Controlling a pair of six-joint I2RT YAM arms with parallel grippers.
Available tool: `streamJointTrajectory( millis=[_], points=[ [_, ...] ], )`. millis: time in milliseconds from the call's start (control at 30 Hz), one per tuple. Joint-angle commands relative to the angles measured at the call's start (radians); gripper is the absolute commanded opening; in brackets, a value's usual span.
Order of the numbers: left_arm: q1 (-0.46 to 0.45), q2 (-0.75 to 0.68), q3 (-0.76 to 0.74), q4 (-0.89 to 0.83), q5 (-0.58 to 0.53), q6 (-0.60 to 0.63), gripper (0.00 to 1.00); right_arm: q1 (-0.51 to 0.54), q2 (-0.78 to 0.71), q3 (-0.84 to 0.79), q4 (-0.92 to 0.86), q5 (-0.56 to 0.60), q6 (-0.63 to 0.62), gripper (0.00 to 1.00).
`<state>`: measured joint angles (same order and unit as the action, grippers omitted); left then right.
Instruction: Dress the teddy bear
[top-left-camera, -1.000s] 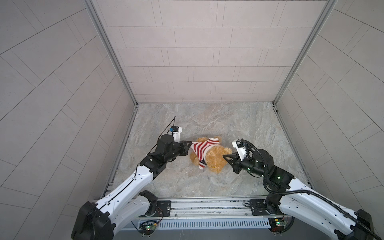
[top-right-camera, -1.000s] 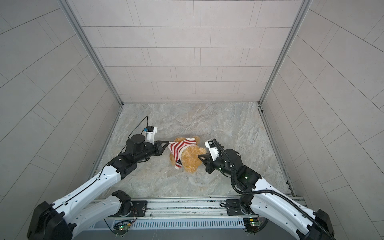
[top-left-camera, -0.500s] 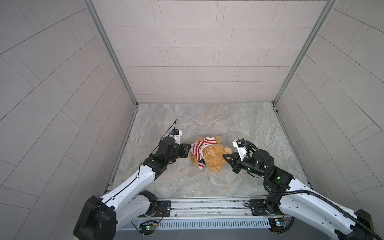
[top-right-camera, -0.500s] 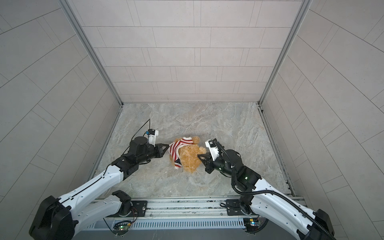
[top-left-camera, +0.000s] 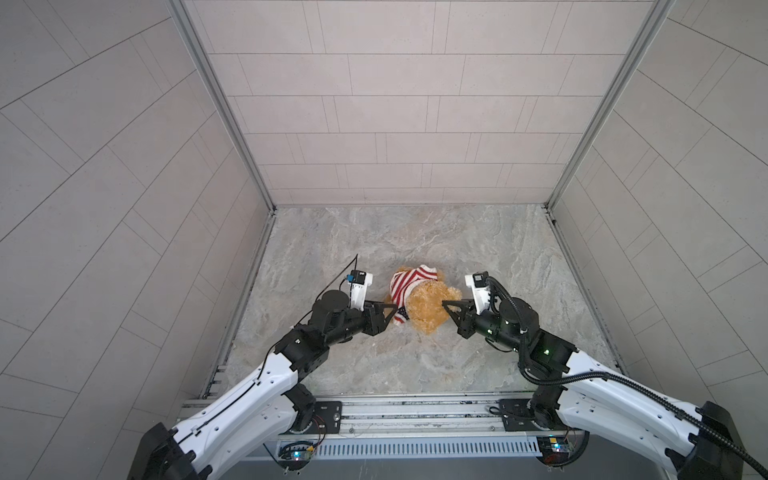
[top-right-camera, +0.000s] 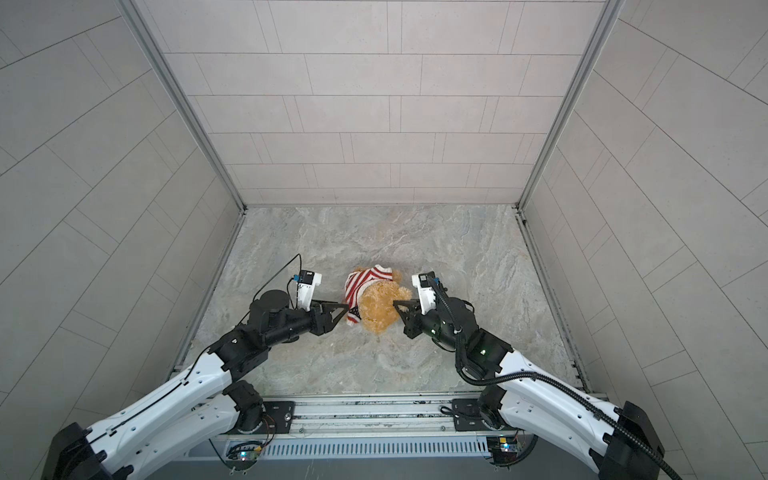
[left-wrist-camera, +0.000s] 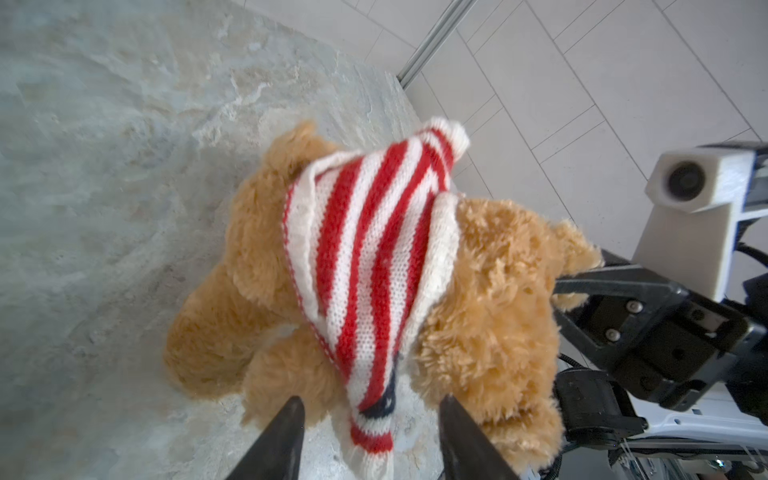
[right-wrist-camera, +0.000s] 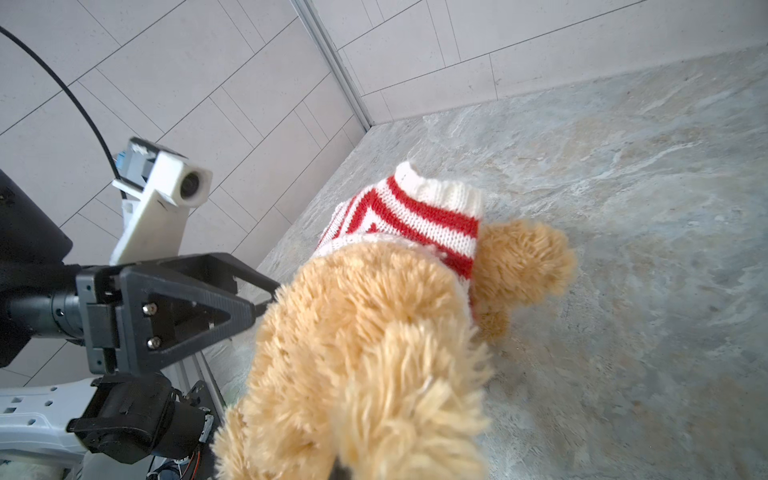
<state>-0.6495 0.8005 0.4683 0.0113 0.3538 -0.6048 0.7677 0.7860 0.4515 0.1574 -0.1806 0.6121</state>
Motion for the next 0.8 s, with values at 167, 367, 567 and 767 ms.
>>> streamJointTrajectory(
  millis=[167,367,567,767],
  points=[
    [-0.061,0.123,0.007,0.104,-0.011,-0.041,0.37,0.018,-0.006,0.025,0.047,0.043,0.025,0.0],
    [-0.067,0.151,0.01,0.078,-0.048,-0.042,0.02,0.024,-0.034,0.013,0.029,0.068,0.028,0.0],
    [0.05,0.132,-0.053,0.051,-0.051,-0.068,0.0,0.024,-0.078,0.02,-0.014,0.096,0.02,0.0],
    [0.07,0.134,-0.037,0.067,-0.01,-0.044,0.0,0.023,-0.089,0.026,-0.019,0.095,0.024,0.0]
  ],
)
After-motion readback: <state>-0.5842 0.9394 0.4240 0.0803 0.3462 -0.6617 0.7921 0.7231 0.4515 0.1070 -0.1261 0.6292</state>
